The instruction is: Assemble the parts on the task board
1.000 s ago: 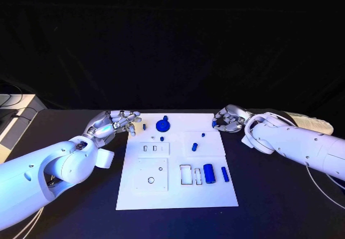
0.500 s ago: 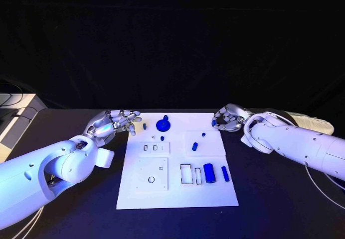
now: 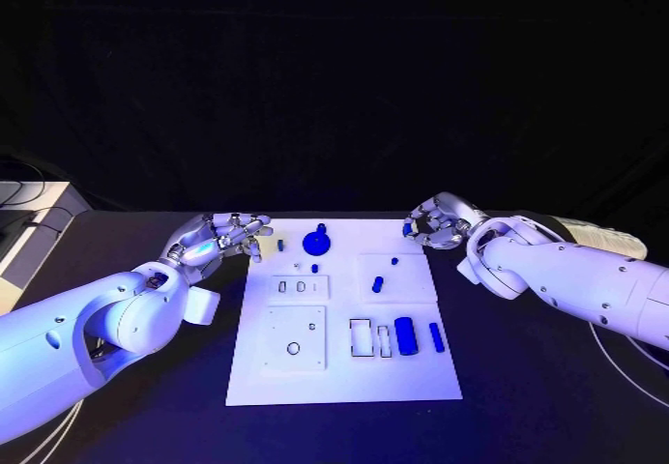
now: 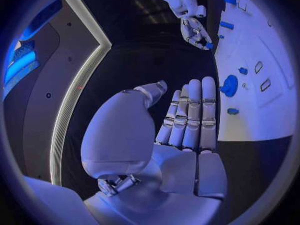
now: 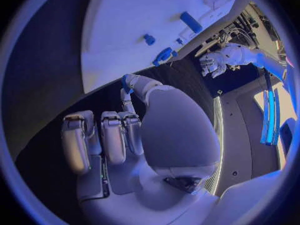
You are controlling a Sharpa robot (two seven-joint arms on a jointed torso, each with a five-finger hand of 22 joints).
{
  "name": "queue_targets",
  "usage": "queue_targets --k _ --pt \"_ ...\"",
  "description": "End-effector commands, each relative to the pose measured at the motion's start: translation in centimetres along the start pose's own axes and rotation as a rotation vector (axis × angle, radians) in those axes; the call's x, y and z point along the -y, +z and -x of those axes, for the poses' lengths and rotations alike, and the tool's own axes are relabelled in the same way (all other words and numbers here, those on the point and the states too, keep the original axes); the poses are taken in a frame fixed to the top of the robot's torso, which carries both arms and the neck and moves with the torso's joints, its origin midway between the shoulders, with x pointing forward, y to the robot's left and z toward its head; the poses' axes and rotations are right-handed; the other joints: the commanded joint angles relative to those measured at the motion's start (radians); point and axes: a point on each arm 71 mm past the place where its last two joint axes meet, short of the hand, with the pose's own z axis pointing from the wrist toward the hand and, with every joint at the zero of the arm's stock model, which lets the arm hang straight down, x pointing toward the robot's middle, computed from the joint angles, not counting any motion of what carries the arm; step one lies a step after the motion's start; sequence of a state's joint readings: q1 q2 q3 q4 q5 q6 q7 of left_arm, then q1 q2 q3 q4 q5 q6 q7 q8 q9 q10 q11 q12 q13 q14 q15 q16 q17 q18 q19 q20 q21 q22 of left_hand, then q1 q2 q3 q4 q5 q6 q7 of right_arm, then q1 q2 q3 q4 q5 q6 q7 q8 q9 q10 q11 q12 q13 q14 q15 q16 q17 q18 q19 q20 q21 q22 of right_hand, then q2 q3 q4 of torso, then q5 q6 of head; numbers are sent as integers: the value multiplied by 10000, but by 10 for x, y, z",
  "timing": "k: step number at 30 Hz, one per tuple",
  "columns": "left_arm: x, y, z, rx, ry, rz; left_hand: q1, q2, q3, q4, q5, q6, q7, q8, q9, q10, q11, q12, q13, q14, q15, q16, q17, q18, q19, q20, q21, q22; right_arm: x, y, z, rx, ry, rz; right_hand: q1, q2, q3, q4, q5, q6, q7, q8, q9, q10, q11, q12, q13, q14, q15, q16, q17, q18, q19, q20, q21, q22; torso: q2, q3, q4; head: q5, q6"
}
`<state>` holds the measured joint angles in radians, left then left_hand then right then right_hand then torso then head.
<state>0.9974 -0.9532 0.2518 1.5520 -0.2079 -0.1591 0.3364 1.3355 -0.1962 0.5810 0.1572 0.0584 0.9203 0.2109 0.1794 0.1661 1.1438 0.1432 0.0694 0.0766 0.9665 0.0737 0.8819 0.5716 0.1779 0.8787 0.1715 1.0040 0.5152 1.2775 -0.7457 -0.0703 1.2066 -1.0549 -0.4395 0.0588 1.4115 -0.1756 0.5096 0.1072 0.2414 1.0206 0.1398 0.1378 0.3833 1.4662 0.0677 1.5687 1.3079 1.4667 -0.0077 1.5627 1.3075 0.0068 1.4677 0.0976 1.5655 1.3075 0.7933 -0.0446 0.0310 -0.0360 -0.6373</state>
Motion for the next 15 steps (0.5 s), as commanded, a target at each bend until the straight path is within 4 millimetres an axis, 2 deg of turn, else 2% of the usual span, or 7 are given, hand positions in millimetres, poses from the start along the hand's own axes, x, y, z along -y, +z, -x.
queue_targets --k 1,6,15 --pt "0 0 -1 -145 156 35 -137 -13 -51 11 -45 -18 36 -45 -7 -32 22 -41 -10 41 40 -53 -25 69 -51 27 -52 -21 -17 -3 -3 703 336 -335 -80 9 68 -67 -165 83 8 77 46 1046 -86 21 2629 1006 -76 42 2485 -68 1031 -81 53 2633 -43 -22 -36 13 -2" --pt "-1 1 -1 -112 226 88 -190 -48 -97 34 -44 -7 22 -42 -5 -21 15 -35 -6 58 36 -50 -39 71 -43 29 -56 -32 -48 -7 -19 697 493 -91 -77 33 98 -95 -185 100 3 97 58 1046 -90 21 2629 1001 -78 37 2467 -68 1031 -83 53 2633 -70 -53 -38 48 -25" --pt "-2 1 -1 -82 252 165 -190 -48 -97 34 -44 -7 22 -42 -5 -21 15 -35 -6 58 36 -50 -39 71 -43 29 -56 -32 -85 -15 -58 155 153 70 -123 26 104 -113 -246 116 -1 123 75 1046 -93 21 2629 987 -78 21 2408 -68 1031 -84 53 2633 -105 -100 -50 182 -106"
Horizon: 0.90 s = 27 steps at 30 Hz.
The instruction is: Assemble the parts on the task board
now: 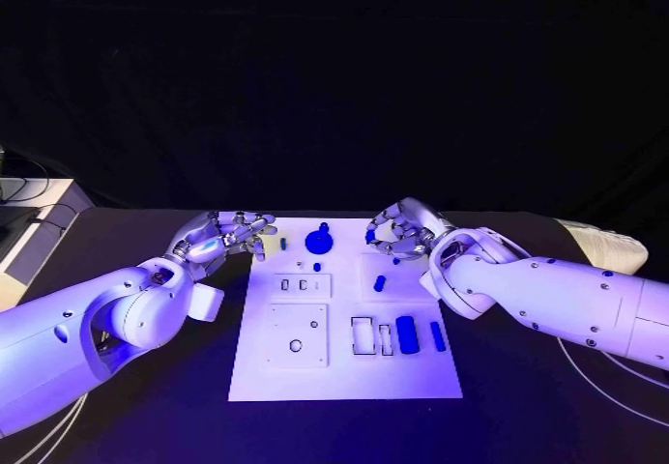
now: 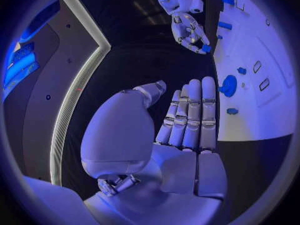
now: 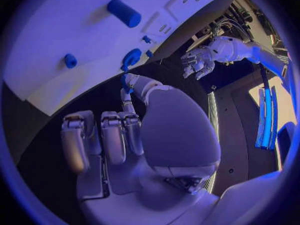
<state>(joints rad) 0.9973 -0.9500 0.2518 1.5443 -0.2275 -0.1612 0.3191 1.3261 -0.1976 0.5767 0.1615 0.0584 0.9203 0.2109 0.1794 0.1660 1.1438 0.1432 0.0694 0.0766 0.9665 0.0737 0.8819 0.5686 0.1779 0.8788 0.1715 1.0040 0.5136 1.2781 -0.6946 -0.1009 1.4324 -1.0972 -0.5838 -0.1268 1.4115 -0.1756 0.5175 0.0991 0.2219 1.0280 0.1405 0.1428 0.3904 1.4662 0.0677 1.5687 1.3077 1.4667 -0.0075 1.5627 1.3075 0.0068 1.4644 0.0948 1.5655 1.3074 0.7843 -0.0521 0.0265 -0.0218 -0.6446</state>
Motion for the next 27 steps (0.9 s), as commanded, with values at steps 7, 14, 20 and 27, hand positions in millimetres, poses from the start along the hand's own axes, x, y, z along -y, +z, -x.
queue_targets --k 7,14,20,27 --pt "-1 1 -2 -82 44 60 -97 -34 -54 -9 -44 -7 22 -42 -5 -21 15 -36 -7 59 36 -50 -9 71 -43 29 -56 -17 -25 -9 -41 -416 -764 -107 -147 10 36 -56 -23 38 -15 84 12 1046 -101 21 2631 984 -81 16 2393 -68 1064 -57 53 2634 -2 -32 25 57 -107" --pt "-3 1 -3 -95 28 98 -119 -36 -72 4 -43 3 15 -38 -3 -11 9 -32 -4 71 32 -46 -16 72 -36 28 -59 -24 -41 -16 -63 -918 -1017 73 -178 20 62 -76 45 58 -25 109 26 1046 -112 21 2631 984 -84 16 2392 -68 1064 -60 53 2634 -13 -28 19 86 -186" --pt "-3 1 -2 -99 23 129 -119 -36 -72 4 -43 3 15 -38 -3 -11 9 -32 -4 71 32 -46 -16 72 -36 28 -59 -24 -48 -19 -76 -1085 -1439 411 -240 20 92 -103 154 63 -36 137 45 1046 -123 21 2631 1003 -91 37 2470 -68 1064 -65 53 2634 -10 -27 -2 83 -234" --pt "-4 1 -3 -141 4 163 -120 -27 -76 5 -42 13 7 -34 -1 -6 2 -30 -2 82 26 -42 -23 74 -28 26 -59 -30 -53 -19 -84 -1092 -1596 572 -304 -4 87 -104 189 50 -34 143 52 1046 -121 21 2631 996 -92 29 2441 -68 1064 -67 53 2634 -13 -29 17 110 -267"
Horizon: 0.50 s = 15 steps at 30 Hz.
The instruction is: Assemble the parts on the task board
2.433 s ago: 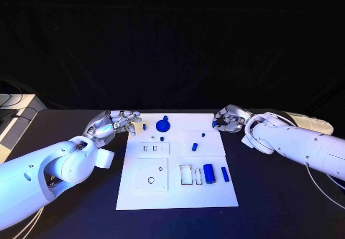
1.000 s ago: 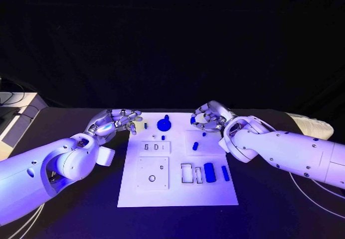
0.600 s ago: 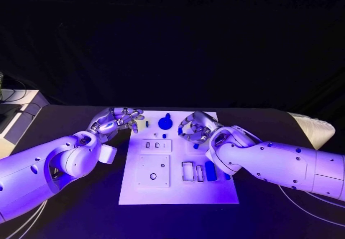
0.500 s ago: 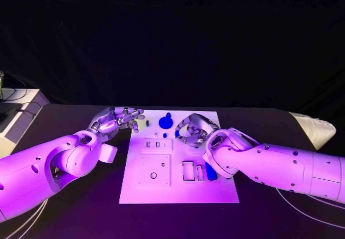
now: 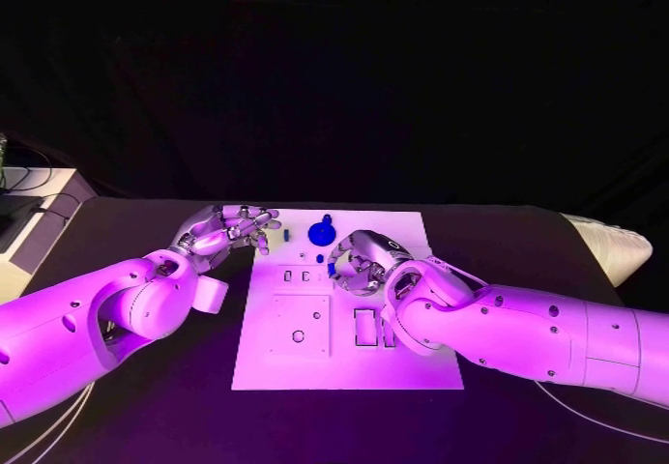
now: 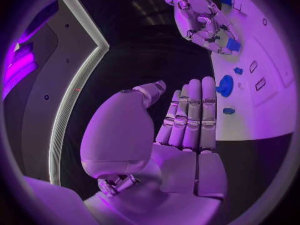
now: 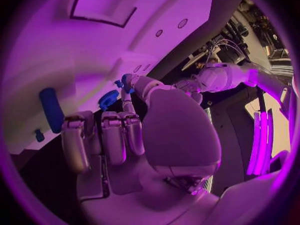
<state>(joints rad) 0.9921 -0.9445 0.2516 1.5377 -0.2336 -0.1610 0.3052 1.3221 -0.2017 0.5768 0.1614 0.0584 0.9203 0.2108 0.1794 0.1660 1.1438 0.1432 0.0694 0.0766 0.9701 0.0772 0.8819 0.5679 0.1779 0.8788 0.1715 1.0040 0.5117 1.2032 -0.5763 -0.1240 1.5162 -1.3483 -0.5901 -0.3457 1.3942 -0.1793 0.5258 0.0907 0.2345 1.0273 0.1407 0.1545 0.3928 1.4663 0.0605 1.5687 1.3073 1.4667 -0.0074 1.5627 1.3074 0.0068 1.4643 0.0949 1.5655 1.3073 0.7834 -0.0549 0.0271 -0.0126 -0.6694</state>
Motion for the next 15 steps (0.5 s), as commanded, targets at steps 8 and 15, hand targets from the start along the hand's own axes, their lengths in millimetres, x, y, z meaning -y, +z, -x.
queue_targets --k 8,15 --pt "0 1 -3 -179 -38 15 -80 14 -79 6 -42 13 7 -35 0 -7 1 -31 -2 55 -11 -36 -15 75 -22 26 -56 -10 -6 2 -7 -102 -660 69 -236 -25 -21 -21 82 59 -43 48 42 1045 -53 21 2634 993 -94 26 2431 -68 1065 -71 53 2635 0 -2 21 36 -26" --pt "-1 0 -1 -147 -25 38 -80 22 -78 7 -42 15 7 -34 0 -9 0 -33 -3 66 -14 -29 -15 76 -15 24 -51 -10 -3 4 -10 -177 -758 -118 -332 -77 -47 -15 86 46 -47 59 51 1045 -56 21 2634 987 -97 19 2405 -68 1065 -74 53 2635 7 -10 18 60 -30"
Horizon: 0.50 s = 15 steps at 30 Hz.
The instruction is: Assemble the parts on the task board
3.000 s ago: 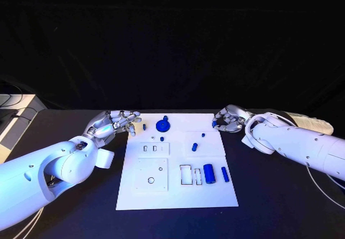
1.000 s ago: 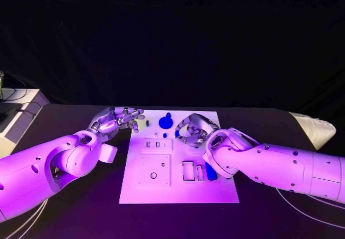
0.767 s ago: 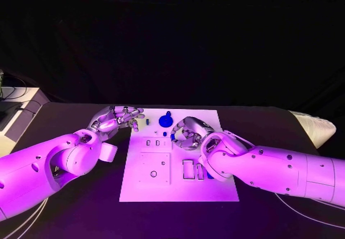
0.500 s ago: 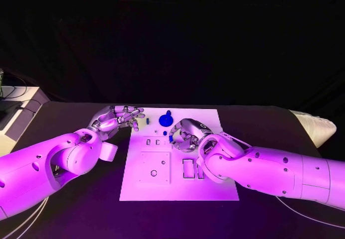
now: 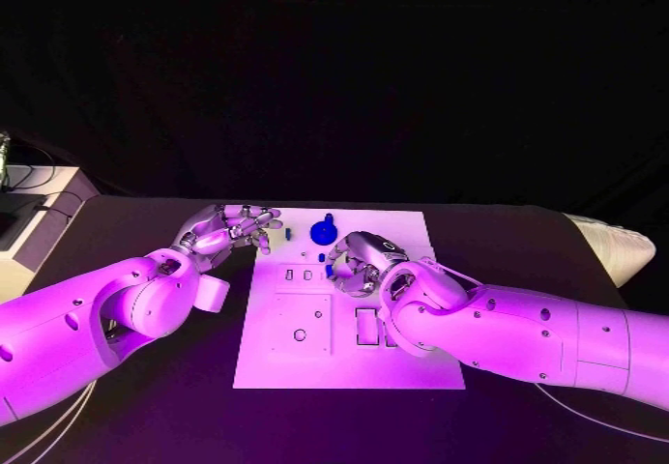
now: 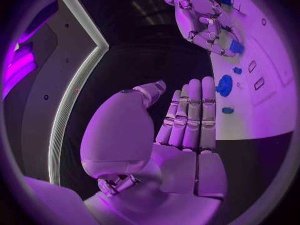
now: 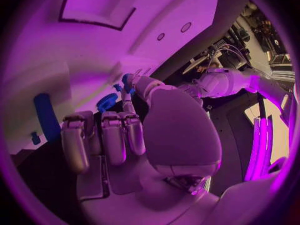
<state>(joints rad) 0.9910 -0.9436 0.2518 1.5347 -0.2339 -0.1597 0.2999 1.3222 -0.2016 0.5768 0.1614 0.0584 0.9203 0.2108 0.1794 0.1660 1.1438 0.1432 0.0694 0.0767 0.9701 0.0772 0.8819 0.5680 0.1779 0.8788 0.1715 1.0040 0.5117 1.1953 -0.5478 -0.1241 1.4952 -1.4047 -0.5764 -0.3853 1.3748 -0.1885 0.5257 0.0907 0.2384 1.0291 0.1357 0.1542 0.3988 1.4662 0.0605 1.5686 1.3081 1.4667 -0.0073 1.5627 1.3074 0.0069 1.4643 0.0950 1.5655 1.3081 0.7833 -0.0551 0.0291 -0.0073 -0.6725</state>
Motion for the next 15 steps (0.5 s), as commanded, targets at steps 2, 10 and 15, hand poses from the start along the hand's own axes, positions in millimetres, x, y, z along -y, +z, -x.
queue_targets --k 2,10,15 --pt "0 0 -1 -141 -19 -22 -81 21 -78 7 -42 15 7 -34 0 -9 1 -33 -3 66 -14 -29 -16 76 -14 24 -51 -11 1 1 -3 -165 -342 -108 -154 6 -50 -14 45 25 3 63 -8 1046 -57 21 2627 988 -99 20 2407 -69 1065 -75 53 2627 10 -4 -11 16 9" --pt "0 0 -1 -161 -27 -12 -83 30 -80 10 -42 16 8 -35 0 -18 1 -38 -5 78 -15 -21 -18 76 -4 23 -46 -11 4 3 -4 -186 -495 -271 -266 -46 -85 6 24 4 0 70 -3 1046 -59 21 2627 983 -99 13 2385 -69 1065 -76 53 2627 8 6 -29 33 -4" --pt "0 0 -1 -157 -27 -7 -83 30 -80 10 -42 16 8 -35 0 -18 1 -38 -5 78 -15 -21 -18 76 -4 23 -46 -11 4 3 -4 -166 -508 -293 -376 -107 -124 27 -14 -31 2 69 -1 1046 -58 21 2627 983 -97 14 2388 -69 1065 -76 53 2627 9 6 -33 47 -2"
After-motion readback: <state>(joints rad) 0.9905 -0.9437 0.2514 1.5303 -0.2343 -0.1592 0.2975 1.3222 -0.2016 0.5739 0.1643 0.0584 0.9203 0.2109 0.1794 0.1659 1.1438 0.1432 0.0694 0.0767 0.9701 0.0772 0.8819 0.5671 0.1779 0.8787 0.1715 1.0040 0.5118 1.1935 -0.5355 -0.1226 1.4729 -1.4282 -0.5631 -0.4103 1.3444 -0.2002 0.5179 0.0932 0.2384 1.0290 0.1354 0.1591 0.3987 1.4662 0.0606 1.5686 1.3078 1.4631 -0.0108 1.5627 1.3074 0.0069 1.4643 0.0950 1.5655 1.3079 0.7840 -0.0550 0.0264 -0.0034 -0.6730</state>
